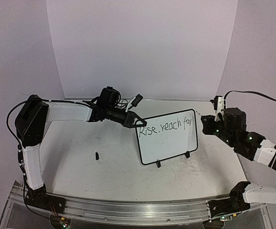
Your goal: Write a sentence on the whiteboard
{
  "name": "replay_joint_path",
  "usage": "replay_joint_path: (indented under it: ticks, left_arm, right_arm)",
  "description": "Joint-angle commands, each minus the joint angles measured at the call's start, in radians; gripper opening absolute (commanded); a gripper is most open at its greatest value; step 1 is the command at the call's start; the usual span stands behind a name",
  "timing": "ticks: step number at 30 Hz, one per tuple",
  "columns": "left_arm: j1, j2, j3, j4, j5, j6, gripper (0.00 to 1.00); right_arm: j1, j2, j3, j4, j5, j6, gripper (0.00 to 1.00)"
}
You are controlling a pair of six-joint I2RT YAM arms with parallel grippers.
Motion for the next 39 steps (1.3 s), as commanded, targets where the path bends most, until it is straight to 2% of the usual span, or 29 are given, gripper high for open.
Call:
replay_joint_path:
  ticks: [1, 2, 6, 11, 16, 22, 27, 29, 31, 34, 39]
  left_arm:
    - [-0.021, -0.031, 0.011, -0.045, 0.017, 0.016, 0.02]
    - [-0.021, -0.032, 0.014, -0.052, 0.008, 0.016, 0.06]
    - [-0.02, -0.047, 0.021, -0.076, -0.038, 0.029, 0.35]
    - [-0.018, -0.087, 0.029, -0.089, -0.076, 0.032, 0.7]
    - [-0.016, -0.143, 0.02, -0.101, -0.11, -0.004, 0.87]
    - [-0.017, -0.264, -0.148, -0.043, -0.197, -0.158, 0.89]
    - [-0.035, -0.39, -0.379, 0.178, -0.297, -0.292, 0.8]
    - [-0.049, -0.429, -0.456, 0.244, -0.353, -0.328, 0.8]
    - [-0.056, -0.454, -0.546, 0.398, -0.372, -0.393, 0.81]
    - [-0.059, -0.446, -0.65, 0.595, -0.373, -0.47, 0.83]
    - [-0.101, -0.383, -0.661, 0.699, -0.36, -0.464, 0.85]
  right_arm:
    - [-0.004, -0.054, 0.008, -0.067, -0.1, -0.024, 0.0]
    - [-0.004, -0.058, 0.002, -0.068, -0.118, -0.023, 0.0]
    - [0.006, -0.05, -0.016, -0.062, -0.188, -0.019, 0.0]
    - [0.054, -0.044, -0.009, -0.056, -0.198, -0.013, 0.0]
    - [0.13, -0.022, 0.014, -0.061, -0.162, -0.008, 0.0]
    - [0.243, 0.052, 0.045, -0.061, -0.09, 0.012, 0.0]
    - [0.279, 0.114, 0.074, -0.045, -0.093, 0.014, 0.0]
    - [0.283, 0.13, 0.075, -0.023, -0.101, 0.011, 0.0]
    - [0.284, 0.148, 0.081, -0.007, -0.106, 0.008, 0.0]
    - [0.285, 0.17, 0.095, 0.004, -0.118, 0.004, 0.0]
    - [0.286, 0.174, 0.093, 0.015, -0.118, -0.001, 0.0]
